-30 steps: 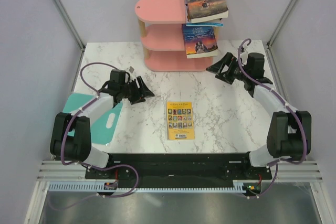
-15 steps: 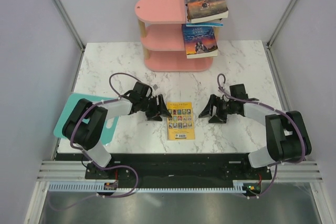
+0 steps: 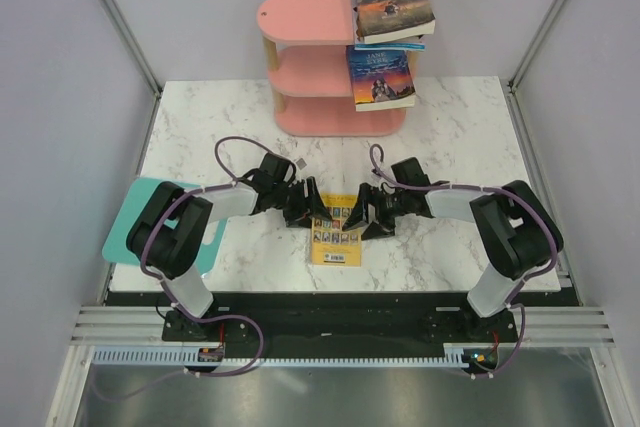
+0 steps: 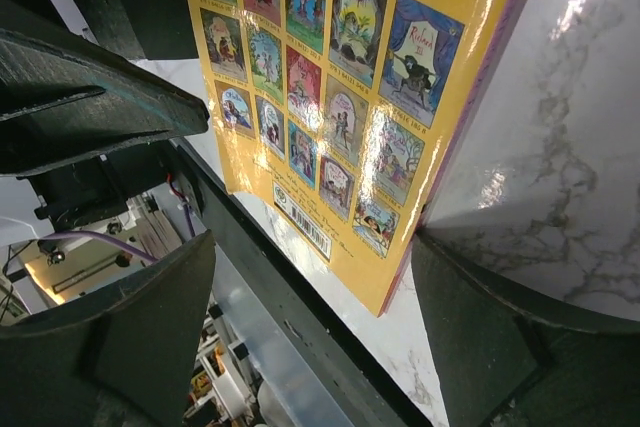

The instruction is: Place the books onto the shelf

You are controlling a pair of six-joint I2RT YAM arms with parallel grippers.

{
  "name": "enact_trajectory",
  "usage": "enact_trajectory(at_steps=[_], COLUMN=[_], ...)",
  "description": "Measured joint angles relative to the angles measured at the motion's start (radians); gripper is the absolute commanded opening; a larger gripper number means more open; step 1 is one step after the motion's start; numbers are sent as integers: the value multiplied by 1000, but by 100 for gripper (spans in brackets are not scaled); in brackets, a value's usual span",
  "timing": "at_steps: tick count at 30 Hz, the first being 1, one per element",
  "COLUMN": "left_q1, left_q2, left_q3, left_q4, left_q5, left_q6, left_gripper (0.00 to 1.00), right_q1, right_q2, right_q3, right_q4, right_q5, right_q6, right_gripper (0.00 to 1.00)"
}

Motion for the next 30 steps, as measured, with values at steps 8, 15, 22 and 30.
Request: enact_trajectory(at_steps=[8,15,22,30], left_q1=[1,-15,-21,-22], left_q2=[19,56,106,112], left_q3=[17,32,35,35], left_q4=[1,47,79,82], left_q5=[0,20,32,35], left_q6=[-11,-34,-58,-64], left_gripper=[69,63,2,2], right_q1=[29,40,67,72], right_q2=[-39,-115,-134,-154], right_q3=[0,-2,11,13], right_q4=[60,228,311,235], right_q5=[87,99,93,119], right_q6=[85,166,196,149], right_gripper=[85,85,84,84])
